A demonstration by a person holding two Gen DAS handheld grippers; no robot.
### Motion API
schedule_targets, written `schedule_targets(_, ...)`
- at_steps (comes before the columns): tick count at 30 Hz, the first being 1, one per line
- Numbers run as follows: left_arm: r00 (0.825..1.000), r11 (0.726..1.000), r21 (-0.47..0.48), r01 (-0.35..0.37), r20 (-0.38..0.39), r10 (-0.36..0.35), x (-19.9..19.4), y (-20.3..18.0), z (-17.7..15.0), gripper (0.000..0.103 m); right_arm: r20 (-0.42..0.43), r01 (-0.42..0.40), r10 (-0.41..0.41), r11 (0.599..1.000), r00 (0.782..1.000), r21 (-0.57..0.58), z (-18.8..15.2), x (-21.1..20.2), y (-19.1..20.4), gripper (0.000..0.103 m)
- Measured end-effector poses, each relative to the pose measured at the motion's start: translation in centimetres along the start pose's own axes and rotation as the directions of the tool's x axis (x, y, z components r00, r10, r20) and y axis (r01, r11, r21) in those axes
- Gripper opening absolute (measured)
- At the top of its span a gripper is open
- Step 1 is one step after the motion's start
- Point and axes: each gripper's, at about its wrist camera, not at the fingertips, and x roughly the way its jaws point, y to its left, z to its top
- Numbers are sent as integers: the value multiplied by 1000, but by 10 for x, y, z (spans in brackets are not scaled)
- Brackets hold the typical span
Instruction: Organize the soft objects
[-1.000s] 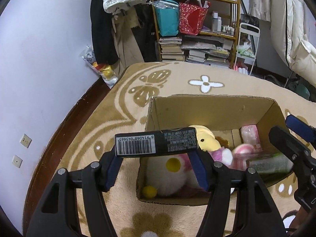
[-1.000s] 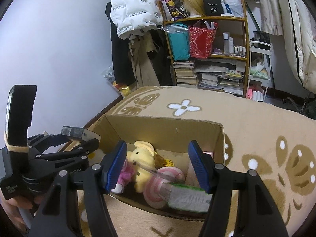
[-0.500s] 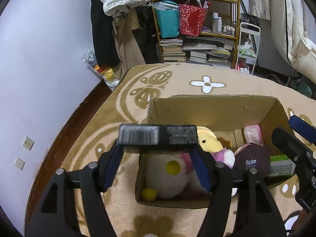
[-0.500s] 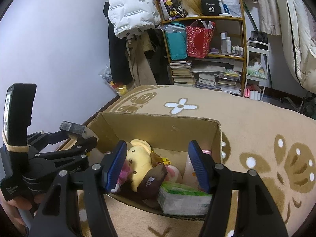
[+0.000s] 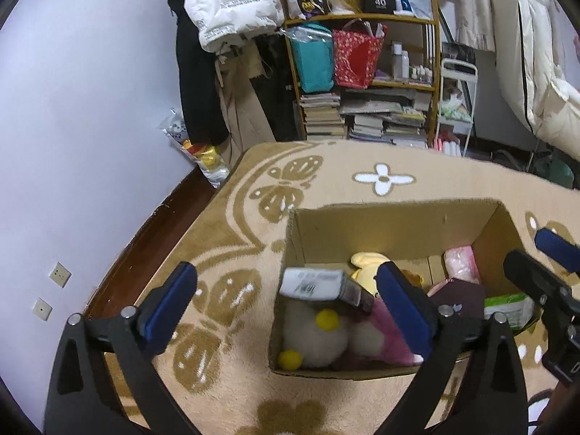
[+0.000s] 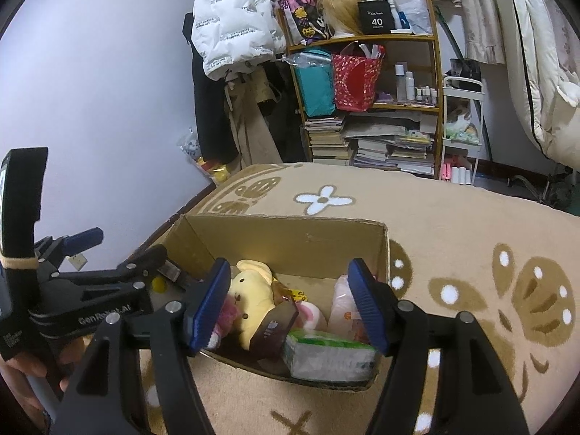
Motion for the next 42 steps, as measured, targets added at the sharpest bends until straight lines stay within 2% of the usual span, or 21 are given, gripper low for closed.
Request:
schedule_targets(1, 1000, 1000, -9, 6, 4, -6, -2, 2, 1, 99, 4, 0, 0, 1000, 1000, 1, 0, -1, 0, 79)
schedule_targets(4, 1000, 998, -51, 24, 12, -23, -8, 12, 2, 100, 17, 1, -1, 1000, 1000, 10, 0, -7, 0, 81)
schedule_targets(8, 999, 995, -88, 39, 11, -38, -14, 24, 4, 100, 27, 12, -13, 1000, 1000, 23, -2, -16, -1, 92)
schedule_targets(12, 999, 995, -93, 36, 25, -34, -27, 31, 3, 100, 18, 23, -24, 999, 1000, 47, -3, -24, -2, 95)
schedule_targets(15, 998, 996, -83, 28, 53, -24, -42, 34, 3, 100, 30, 22, -23, 998, 999, 54, -2, -34, -1, 103)
schedule_targets(17, 997, 997, -71, 18, 73, -13, -54, 34, 2, 103, 48, 17, -19, 999, 999, 47, -1, -43, 2, 103)
schedule_targets(27, 992, 999, -36, 14, 124, -10, -99, 27, -5, 103, 75, 20, -21, 1000, 997, 12, 6, -83, 11, 103)
schedule_targets(33, 987, 996, -62, 60, 155, -49, -134, 32, -11, 103, 90, 16, -17, 1000, 996, 22, 5, -110, 13, 103)
schedule_targets(42, 977, 995, -84, 51, 210, -32, -179, 44, -26, 103, 118, -21, 21, 1000, 993, 2, -1, -147, 20, 103)
